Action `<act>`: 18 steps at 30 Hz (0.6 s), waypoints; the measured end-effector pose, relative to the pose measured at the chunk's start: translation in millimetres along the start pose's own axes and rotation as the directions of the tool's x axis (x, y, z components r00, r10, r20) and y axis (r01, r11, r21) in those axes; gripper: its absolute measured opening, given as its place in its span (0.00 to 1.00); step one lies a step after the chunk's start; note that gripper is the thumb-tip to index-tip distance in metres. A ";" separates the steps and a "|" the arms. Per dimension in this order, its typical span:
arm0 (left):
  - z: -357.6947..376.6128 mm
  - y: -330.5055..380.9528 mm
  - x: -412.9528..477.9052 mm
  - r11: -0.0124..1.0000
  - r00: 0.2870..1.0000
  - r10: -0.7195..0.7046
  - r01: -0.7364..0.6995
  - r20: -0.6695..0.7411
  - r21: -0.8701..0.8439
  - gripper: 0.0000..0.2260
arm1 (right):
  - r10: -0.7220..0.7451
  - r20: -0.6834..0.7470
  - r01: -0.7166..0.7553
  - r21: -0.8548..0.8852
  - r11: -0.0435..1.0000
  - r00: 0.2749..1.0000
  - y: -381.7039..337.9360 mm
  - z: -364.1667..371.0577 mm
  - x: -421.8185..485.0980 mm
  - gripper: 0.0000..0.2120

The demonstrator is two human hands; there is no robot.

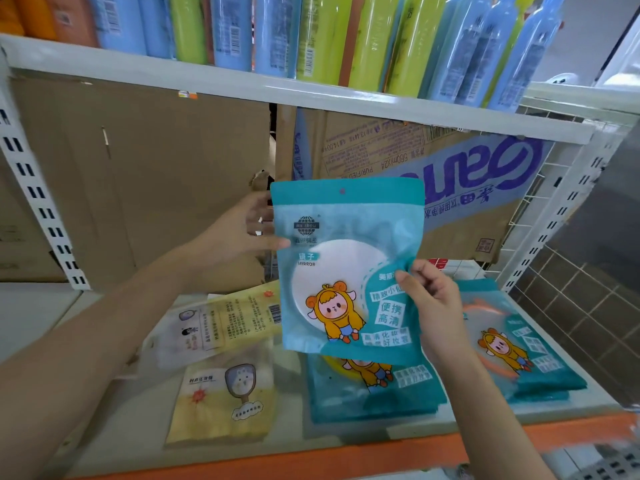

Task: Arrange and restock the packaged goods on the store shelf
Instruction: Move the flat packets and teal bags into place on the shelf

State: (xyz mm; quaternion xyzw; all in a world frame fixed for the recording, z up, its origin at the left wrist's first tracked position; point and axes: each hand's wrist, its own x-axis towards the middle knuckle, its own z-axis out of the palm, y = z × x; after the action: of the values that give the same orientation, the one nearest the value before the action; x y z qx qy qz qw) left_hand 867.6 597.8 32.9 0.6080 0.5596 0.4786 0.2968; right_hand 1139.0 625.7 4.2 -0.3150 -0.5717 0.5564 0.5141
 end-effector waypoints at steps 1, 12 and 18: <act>-0.3 -0.2 -1.8 1.000 0.999 0.013 -0.012 0.043 -0.025 0.34 | 0.033 0.014 -0.034 0.044 0.998 0.999 -1.0 1.1 -1.0 0.11; 4.1 -1.6 -18.2 0.959 0.985 0.051 -0.002 0.165 -0.284 0.17 | 0.188 0.029 -0.190 0.108 0.976 0.982 8.2 12.1 -6.7 0.06; 13.3 -19.8 -25.0 0.955 0.984 -0.003 0.056 0.178 -0.290 0.22 | 0.275 -0.009 -0.274 0.064 0.960 0.961 18.9 8.9 -10.7 0.04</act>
State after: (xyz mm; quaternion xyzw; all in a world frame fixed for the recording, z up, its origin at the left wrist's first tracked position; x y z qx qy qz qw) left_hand 874.0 579.9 4.1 0.5885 0.4631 0.4964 0.4391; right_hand 1129.6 616.4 -15.2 -0.3803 -0.5002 0.6369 0.4467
